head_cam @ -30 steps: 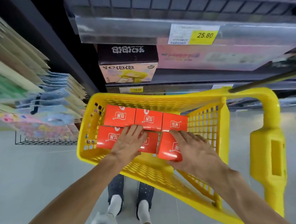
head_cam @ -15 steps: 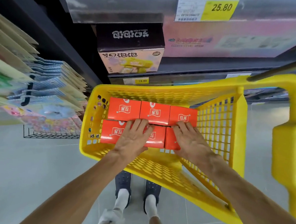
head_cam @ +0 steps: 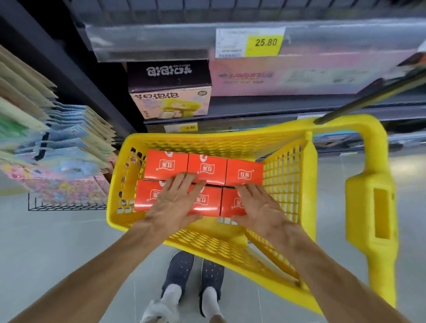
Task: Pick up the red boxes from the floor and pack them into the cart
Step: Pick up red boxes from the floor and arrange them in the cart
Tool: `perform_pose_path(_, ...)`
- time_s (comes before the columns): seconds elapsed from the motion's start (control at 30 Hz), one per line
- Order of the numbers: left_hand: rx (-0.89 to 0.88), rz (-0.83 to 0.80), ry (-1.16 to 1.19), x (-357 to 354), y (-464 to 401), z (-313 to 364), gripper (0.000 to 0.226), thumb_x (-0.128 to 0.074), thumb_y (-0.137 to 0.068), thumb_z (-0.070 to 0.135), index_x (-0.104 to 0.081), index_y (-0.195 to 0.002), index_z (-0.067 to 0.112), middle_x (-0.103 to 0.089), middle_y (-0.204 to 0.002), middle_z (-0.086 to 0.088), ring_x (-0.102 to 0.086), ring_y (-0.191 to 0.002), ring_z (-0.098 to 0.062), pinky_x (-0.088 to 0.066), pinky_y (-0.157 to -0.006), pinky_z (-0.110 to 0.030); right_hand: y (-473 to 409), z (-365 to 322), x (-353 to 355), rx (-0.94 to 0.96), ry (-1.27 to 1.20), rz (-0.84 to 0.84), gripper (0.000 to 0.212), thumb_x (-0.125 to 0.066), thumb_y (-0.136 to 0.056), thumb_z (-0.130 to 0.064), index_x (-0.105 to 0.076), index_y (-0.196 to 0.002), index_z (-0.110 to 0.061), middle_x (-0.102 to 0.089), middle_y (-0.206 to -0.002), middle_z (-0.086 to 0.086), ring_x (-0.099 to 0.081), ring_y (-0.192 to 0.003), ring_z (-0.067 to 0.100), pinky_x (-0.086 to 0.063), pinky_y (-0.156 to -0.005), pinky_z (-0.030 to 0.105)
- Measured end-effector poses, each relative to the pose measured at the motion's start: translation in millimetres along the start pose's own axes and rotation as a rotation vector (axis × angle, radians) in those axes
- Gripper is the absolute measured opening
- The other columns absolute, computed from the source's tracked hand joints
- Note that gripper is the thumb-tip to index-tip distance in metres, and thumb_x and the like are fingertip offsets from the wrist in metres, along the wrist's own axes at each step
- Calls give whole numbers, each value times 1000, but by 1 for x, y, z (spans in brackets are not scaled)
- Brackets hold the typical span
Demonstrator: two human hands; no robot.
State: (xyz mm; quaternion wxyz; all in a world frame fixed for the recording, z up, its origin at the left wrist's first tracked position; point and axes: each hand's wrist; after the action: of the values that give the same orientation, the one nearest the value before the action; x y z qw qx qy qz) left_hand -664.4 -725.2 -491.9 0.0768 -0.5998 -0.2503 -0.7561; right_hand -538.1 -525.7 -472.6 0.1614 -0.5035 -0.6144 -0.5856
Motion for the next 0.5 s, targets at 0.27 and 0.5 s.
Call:
perform_pose_path(0.27, -196, 170, 51, 172, 5, 31, 86, -62, -81, 64, -29, -150, 24, -27, -156, -5, -15, -147, -27, -24, -116, -50, 112, -3, 146, -56, 16, 249, 71, -62, -89, -53, -37, -146, -21, -51, -135, 5, -45, -130, 27, -42, -102, 41)
perform_pose_path(0.5, -467, 303, 88, 326, 17, 146, 92, -65, -78, 64, -25, -152, 26, -22, -160, -2, -11, -149, -23, -23, -117, -47, 297, 15, 256, -206, 18, 490, 67, -66, -86, -50, -45, -142, -18, -51, -139, 6, -47, -129, 28, -34, -102, 36)
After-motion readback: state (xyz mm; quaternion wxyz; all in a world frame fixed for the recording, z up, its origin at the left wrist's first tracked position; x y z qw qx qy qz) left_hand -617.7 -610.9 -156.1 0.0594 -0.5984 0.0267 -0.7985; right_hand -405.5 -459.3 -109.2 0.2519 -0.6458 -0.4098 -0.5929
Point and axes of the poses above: each hand's wrist, its own y-axis away from the middle knuckle, its own x-axis out of the back of the hand, z = x × y
